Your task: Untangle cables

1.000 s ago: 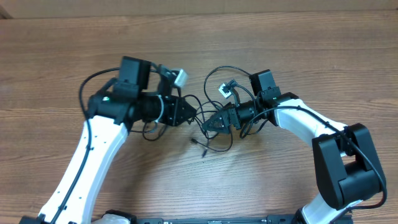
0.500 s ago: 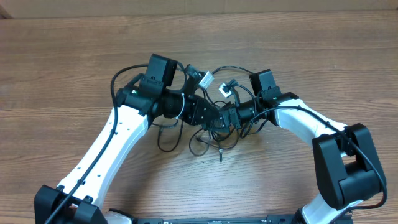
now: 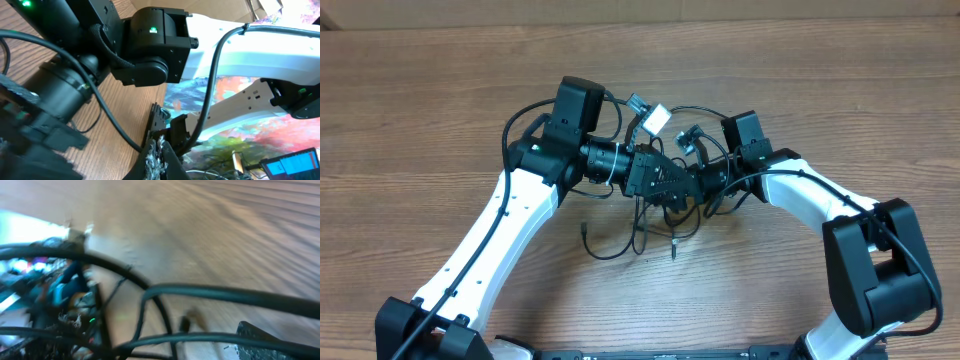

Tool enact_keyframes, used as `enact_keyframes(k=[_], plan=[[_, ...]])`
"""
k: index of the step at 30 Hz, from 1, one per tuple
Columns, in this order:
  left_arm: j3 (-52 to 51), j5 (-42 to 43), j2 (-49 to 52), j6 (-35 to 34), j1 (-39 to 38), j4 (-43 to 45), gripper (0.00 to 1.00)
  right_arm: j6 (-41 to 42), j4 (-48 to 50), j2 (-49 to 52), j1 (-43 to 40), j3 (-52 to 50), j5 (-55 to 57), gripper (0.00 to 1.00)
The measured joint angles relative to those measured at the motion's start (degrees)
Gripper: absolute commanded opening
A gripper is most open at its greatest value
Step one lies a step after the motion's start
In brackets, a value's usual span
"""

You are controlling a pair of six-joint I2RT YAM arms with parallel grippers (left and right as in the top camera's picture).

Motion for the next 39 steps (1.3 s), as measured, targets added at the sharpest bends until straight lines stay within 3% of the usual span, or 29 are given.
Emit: enact_keyframes(k=[6,11,19,29,39], plan=[[0.0,0.4,-0.6,-3.1,0.9,1.2,0.04,9.2,0.1,0.0,0.1,0.0,14.1,1.00],[-0.7,-0.8,-5.8,-6.0,2.5,5.3,0.04,11.9,0.5,-0.2,0.1,0.0,16.1,1.00],[-2.0,-1.4,-18.4,-17.2,9.7,17.0,0.04,12.9,1.4,-2.1,0.9,0.8,14.2,1.00],[-0.1,3.6,-38.2,-33.8,22.5,37.2,0.04,13.2,-0.1,0.3,0.4,-0.4,22.1,1.00],[0.6,4.5,-43.4,-39.6,31.0,40.7,0.04,13.2,-0.3,0.3,-0.9,-0.5,24.2,1.00]])
